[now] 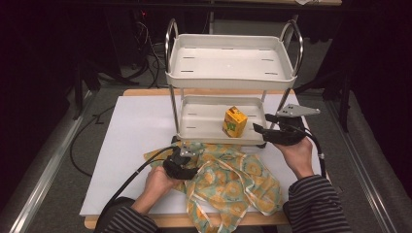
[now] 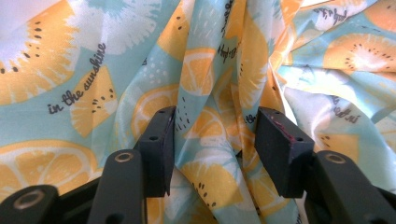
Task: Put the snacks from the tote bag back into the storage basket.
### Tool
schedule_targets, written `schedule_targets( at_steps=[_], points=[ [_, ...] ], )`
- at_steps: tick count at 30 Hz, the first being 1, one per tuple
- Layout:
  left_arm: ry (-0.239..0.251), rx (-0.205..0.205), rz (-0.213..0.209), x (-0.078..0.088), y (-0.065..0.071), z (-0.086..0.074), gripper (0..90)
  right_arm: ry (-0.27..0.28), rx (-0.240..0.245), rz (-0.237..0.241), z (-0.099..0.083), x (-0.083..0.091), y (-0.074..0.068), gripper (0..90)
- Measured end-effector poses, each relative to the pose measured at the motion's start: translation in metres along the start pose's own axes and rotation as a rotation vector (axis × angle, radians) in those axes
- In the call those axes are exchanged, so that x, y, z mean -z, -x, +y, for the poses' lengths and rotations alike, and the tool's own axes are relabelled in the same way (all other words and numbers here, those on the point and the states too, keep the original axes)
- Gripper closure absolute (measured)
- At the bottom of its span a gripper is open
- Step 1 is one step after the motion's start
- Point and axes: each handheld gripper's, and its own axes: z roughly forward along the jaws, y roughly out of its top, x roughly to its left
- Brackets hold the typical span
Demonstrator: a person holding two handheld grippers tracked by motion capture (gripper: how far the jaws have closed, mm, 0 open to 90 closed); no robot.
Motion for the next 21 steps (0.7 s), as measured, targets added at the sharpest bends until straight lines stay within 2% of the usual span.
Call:
schedule_targets(
  at_steps=[2,6,11,13,21],
  points=[
    [-0.001,0.008,0.002,-0.001,0.001,0.000,46.8,-0.014,-0.009,-0.012,-0.004,0.004,0.002,42.0],
    [-0.003,0.009,0.003,-0.001,0.001,0.000,44.5,0.007,-0.004,-0.019,-0.004,0.017,0.003,42.0],
    [-0.002,0.014,0.003,-0.001,0.002,0.000,42.6,0.020,-0.001,-0.018,-0.008,0.026,0.003,42.1],
    [-0.004,0.017,0.002,-0.001,0.002,0.000,41.9,0.021,-0.025,-0.017,-0.013,0.028,0.006,42.1],
    [-0.013,0.027,-0.001,-0.001,0.002,0.001,39.9,0.050,-0.059,-0.022,-0.028,0.040,0.013,42.1]
  ],
)
